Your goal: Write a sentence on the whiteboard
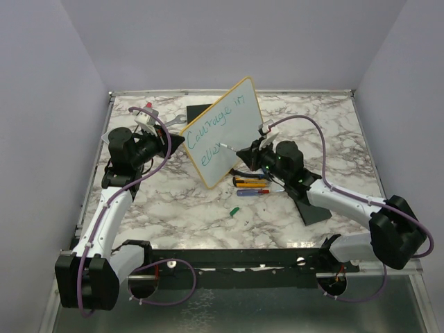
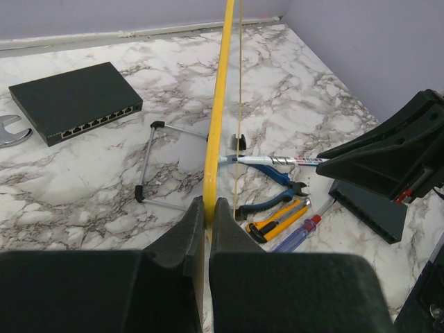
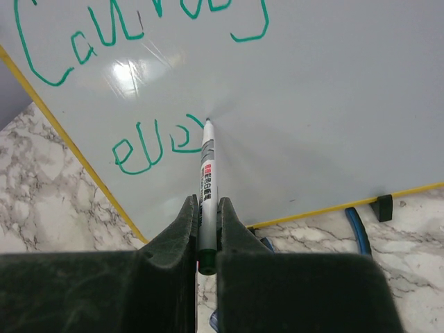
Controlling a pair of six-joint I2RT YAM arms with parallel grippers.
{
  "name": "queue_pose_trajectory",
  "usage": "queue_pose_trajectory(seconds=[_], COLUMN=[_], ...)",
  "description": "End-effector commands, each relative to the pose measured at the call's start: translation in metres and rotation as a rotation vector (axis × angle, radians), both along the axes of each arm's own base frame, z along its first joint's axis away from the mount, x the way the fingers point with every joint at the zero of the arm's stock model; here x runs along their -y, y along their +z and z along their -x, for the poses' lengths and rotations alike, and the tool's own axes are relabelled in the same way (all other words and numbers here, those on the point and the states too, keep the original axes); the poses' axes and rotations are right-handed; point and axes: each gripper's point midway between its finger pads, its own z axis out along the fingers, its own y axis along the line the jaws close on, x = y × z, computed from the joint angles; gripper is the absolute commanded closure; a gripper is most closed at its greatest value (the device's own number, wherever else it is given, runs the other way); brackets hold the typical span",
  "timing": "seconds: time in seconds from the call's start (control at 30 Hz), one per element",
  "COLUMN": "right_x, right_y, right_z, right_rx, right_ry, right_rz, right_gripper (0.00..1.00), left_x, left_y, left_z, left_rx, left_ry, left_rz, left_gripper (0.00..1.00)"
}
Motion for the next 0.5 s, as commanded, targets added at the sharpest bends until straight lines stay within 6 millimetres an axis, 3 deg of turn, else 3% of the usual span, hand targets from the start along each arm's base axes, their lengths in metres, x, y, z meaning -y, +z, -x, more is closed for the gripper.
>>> queue_pose_trajectory(seconds=[0.0, 0.47], right_x=[-0.0050, 0.0003], right_y=[0.0148, 0.0124], right_z=[-0.0090, -0.0151], right_rx=[0.040, 0.034], right_ry=[0.012, -0.032], right_rz=[0.020, 0.041], right_gripper=[1.00, 1.00], left_x=[0.0032, 0.0032], left_y=[0.0056, 0.0051], left_z=[0.0044, 0.0042], left_rx=[0.032, 0.031], left_ry=[-0.020, -0.021], left_rz=[-0.004, -0.004], left_gripper=[1.00, 1.00])
